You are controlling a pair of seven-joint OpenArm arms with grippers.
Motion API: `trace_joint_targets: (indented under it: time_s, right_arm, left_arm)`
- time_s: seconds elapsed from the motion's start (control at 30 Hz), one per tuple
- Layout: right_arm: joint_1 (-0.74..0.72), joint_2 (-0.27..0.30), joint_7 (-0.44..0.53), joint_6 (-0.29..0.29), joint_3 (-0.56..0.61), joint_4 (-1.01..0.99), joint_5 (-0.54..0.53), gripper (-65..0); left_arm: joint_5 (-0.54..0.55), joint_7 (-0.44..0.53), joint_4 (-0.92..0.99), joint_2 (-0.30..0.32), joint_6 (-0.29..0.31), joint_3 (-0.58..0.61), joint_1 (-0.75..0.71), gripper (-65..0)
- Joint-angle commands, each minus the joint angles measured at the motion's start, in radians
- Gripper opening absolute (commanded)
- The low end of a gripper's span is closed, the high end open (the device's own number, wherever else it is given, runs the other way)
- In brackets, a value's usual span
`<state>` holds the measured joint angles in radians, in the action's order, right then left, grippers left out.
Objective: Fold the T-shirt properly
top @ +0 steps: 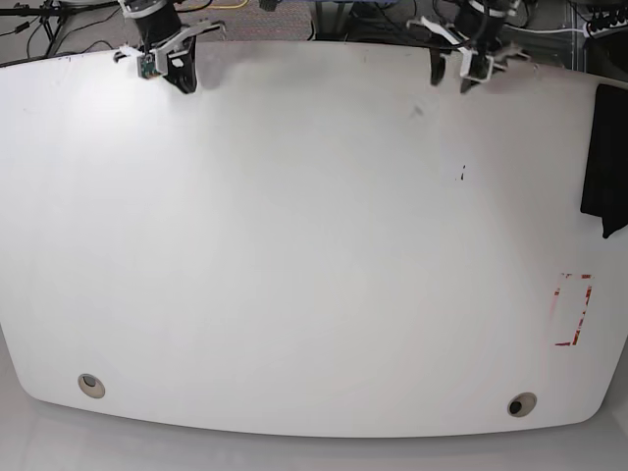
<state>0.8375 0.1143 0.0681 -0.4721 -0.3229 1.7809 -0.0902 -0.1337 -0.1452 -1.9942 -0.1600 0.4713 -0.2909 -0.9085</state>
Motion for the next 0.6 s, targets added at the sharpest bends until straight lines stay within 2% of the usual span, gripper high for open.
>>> trace_joint_targets:
  time_s: [0.0,0.23,0.4,0.57]
  right_arm:
    - [0.073,0.006,0.032,-0.006,-0.005,0.044,-0.024,-62.8]
    - [0.240,0.005,0.083,-0.009,0.000,0.004,-0.026,-62.9]
    - [0.260,-0.021,0.094,-0.010,0.037,-0.125,-0.024,-62.9]
    - [0.205,-0.021,0.230,-0.009,0.084,-0.335,-0.013,-62.9]
  left_arm:
    - [0.013,0.025,-0.020,0.003,-0.009,0.022,-0.088,-39.2]
    - [0.013,0.023,0.025,0.003,-0.012,0.035,-0.219,-39.3]
    - [0.012,0.022,0.141,0.009,-0.012,0.037,-0.217,-39.3]
    - [0.010,0.023,0.327,0.038,-0.012,0.046,-0.134,-39.3]
